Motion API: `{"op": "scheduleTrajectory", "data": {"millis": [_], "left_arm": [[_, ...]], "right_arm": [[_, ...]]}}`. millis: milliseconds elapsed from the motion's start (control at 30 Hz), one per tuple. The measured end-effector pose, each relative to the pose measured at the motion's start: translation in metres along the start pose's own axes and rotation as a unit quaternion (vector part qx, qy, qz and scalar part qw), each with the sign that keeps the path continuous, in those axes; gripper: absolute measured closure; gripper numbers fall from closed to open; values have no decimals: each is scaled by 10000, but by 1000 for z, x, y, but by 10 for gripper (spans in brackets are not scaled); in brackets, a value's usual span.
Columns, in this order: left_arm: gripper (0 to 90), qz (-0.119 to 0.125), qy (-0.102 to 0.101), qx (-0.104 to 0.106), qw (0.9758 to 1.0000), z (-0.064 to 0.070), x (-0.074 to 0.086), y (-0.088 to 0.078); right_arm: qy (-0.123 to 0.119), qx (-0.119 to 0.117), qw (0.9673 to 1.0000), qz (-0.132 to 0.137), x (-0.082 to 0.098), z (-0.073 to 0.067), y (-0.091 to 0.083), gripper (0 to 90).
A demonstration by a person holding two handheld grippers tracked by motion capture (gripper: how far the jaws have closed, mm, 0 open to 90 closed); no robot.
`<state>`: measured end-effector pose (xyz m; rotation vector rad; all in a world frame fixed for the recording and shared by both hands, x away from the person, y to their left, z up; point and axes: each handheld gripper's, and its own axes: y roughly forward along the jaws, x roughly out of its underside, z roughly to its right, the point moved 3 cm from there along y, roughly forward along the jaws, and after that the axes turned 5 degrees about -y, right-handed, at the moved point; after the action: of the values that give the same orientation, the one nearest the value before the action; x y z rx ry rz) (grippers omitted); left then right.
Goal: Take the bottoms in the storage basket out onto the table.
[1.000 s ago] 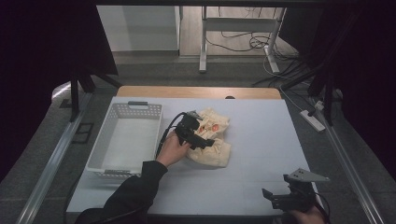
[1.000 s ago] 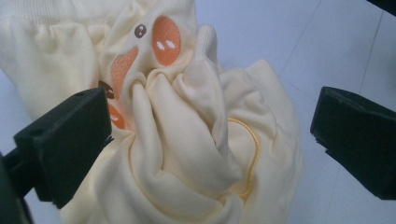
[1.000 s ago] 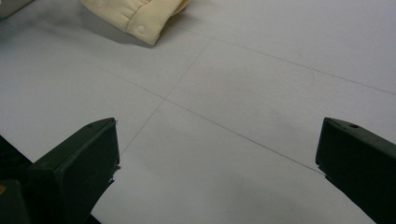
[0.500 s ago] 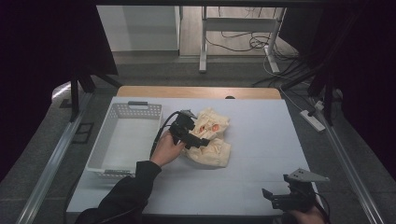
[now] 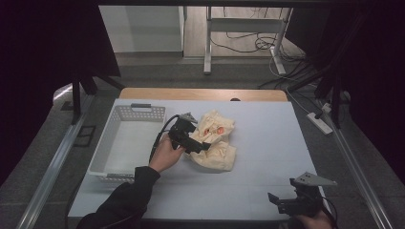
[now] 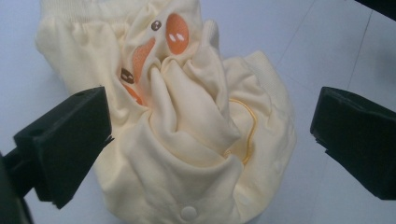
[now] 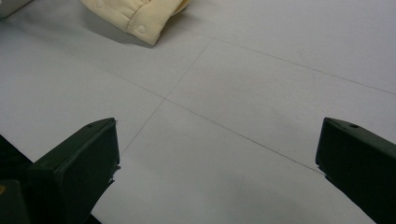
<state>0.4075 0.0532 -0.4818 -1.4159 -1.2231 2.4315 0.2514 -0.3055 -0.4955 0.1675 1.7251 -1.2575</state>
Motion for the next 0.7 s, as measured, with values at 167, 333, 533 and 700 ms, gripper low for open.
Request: {"op": "scheduleTrajectory", "data": {"millis": [167, 333, 533, 700], "left_arm": [[0, -61, 54, -66, 9999, 1, 3, -1], [0, -98, 33, -81, 9999, 1, 6, -3], [0, -112, -3, -101, 9999, 0, 9, -6], [0, -97, -11, -99, 9999, 1, 11, -10]], "right_arm": [[-8, -10, 10000, 11, 0, 0, 0, 0], [-2, -22, 10000, 31, 0, 0, -1, 0], [15, -39, 10000, 56, 0, 0, -1, 0], [27, -53, 10000, 58, 0, 0, -1, 0]]}}
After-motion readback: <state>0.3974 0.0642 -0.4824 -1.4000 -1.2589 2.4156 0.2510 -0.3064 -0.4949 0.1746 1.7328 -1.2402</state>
